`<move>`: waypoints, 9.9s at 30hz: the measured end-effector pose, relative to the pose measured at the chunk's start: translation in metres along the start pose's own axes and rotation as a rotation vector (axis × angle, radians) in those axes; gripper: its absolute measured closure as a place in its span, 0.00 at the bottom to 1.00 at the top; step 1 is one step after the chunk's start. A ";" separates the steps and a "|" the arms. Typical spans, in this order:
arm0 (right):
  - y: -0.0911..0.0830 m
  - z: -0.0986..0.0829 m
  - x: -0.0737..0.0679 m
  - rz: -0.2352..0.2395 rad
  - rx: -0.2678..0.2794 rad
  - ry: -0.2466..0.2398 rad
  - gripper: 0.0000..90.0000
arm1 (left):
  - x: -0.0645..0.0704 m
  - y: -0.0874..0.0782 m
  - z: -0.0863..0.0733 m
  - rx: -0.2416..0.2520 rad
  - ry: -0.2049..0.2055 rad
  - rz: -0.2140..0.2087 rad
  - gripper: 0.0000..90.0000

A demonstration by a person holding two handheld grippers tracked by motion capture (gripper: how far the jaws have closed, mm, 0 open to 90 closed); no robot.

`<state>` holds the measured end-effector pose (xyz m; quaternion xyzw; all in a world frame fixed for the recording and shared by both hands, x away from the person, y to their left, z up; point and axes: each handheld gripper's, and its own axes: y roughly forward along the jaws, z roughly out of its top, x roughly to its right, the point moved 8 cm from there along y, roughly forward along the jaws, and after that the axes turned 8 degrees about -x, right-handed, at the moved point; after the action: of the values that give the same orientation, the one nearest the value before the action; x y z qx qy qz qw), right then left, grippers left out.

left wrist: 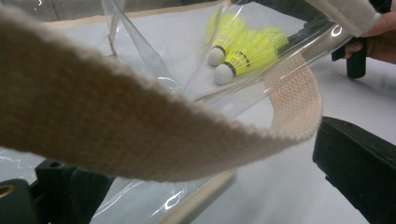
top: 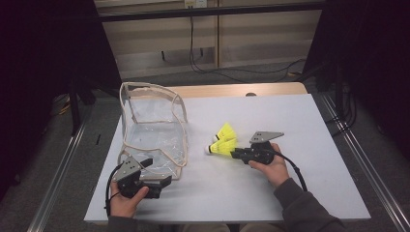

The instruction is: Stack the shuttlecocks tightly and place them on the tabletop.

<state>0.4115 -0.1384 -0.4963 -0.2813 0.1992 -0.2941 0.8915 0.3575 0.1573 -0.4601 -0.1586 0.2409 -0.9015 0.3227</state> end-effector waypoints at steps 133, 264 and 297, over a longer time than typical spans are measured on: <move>0.005 0.066 0.058 -0.221 -0.013 0.141 0.18 | 0.000 0.000 -0.001 0.006 0.001 -0.005 0.03; -0.055 0.008 0.043 -0.136 0.013 0.046 1.00 | 0.001 0.000 0.000 0.007 0.001 0.008 0.03; -0.075 -0.007 0.036 -0.100 0.033 0.069 1.00 | 0.002 0.000 0.000 0.011 0.003 0.005 0.03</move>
<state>0.4040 -0.2147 -0.4624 -0.2661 0.2106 -0.3509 0.8727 0.3563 0.1556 -0.4598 -0.1549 0.2370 -0.9022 0.3253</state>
